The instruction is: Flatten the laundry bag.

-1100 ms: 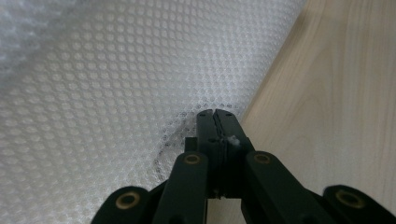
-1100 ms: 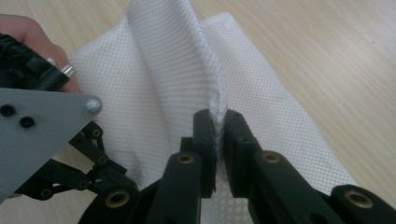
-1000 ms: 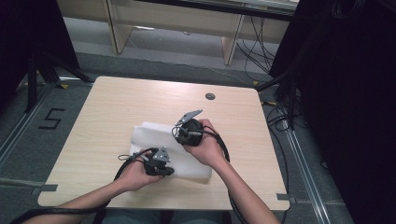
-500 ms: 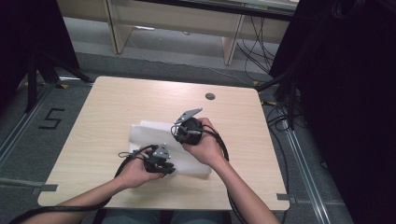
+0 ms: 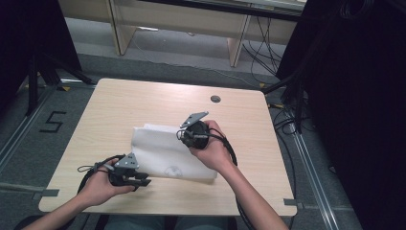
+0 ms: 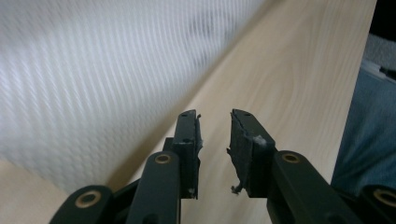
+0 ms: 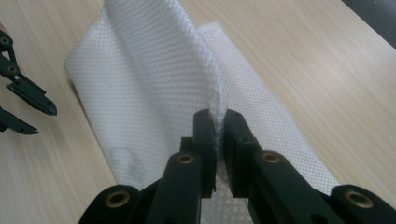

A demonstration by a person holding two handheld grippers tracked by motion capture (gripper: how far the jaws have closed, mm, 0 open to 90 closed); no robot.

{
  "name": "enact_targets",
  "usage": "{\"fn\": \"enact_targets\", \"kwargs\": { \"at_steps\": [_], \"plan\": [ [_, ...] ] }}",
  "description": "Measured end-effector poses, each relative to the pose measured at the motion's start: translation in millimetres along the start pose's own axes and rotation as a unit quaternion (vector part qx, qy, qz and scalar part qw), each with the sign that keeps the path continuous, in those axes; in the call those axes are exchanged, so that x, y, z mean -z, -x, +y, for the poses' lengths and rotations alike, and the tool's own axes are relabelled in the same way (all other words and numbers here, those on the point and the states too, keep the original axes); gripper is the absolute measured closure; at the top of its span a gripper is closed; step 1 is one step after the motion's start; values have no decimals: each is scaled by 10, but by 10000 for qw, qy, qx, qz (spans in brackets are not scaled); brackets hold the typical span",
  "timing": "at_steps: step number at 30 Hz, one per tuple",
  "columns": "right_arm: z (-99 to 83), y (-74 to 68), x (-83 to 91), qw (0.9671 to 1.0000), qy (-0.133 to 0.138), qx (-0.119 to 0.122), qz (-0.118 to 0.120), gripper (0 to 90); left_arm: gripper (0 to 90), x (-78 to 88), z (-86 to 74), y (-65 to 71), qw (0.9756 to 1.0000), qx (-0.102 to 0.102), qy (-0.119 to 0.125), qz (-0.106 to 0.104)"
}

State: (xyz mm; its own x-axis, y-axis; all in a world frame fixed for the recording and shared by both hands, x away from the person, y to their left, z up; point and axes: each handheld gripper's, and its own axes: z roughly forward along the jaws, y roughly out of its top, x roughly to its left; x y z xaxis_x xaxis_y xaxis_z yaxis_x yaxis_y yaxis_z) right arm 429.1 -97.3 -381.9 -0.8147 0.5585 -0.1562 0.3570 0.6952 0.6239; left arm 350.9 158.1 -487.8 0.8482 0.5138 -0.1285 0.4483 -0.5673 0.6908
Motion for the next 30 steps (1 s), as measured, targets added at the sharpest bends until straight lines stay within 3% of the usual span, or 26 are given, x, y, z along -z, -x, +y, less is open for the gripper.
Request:
{"fn": "enact_targets", "kwargs": {
  "at_steps": [1,2,5,6,7,9,11,12,13,15,17,18,20,22,27,28,30],
  "plan": [
    [5,-7,2,10000,17,39,-6,851,717,-32,-8,11,9999,104,-18,-25],
    [13,-9,20,10000,-28,51,14,851,717,-56,12,7,10000,-2,-28,-58],
    [25,-35,47,10000,41,77,7,852,722,-139,104,35,10000,6,1,-8],
    [27,-45,72,10000,-2,75,15,851,725,-164,140,20,9999,-125,-64,2],
    [25,-57,76,9999,62,100,-5,852,727,-189,163,12,9997,-132,-185,-14],
    [27,-62,97,9999,37,97,50,851,729,-226,185,3,9996,-198,-194,47],
    [29,-82,133,9999,37,112,64,852,729,-268,226,-30,9974,-498,-512,74],
    [30,-89,147,9999,66,146,59,852,731,-302,233,-22,9978,-416,-510,78],
    [35,-123,172,9998,94,24,154,852,732,-365,250,-1,9989,-254,-363,165],
    [36,-134,191,9998,64,81,160,851,734,-384,286,-29,9974,-444,-549,154],
    [47,-141,207,9996,77,55,261,851,733,-439,311,-3,9985,-302,-412,177],
    [54,-145,219,9994,44,10,355,851,733,-441,330,-27,9972,-482,-563,115],
    [65,-164,236,9991,-3,-86,407,851,733,-462,359,-25,9967,-552,-572,177],
    [77,-178,254,9989,-66,-136,452,851,733,-481,364,-27,9970,-498,-574,151],
    [101,-200,253,9987,-90,12,509,851,731,-523,372,-41,9973,-451,-544,205],
    [102,-221,260,9984,-152,-100,544,852,728,-527,365,-33,9981,-355,-480,179],
    [101,-218,247,9985,-101,-10,545,852,720,-448,334,-7,9987,-324,-364,156]
  ]
}}
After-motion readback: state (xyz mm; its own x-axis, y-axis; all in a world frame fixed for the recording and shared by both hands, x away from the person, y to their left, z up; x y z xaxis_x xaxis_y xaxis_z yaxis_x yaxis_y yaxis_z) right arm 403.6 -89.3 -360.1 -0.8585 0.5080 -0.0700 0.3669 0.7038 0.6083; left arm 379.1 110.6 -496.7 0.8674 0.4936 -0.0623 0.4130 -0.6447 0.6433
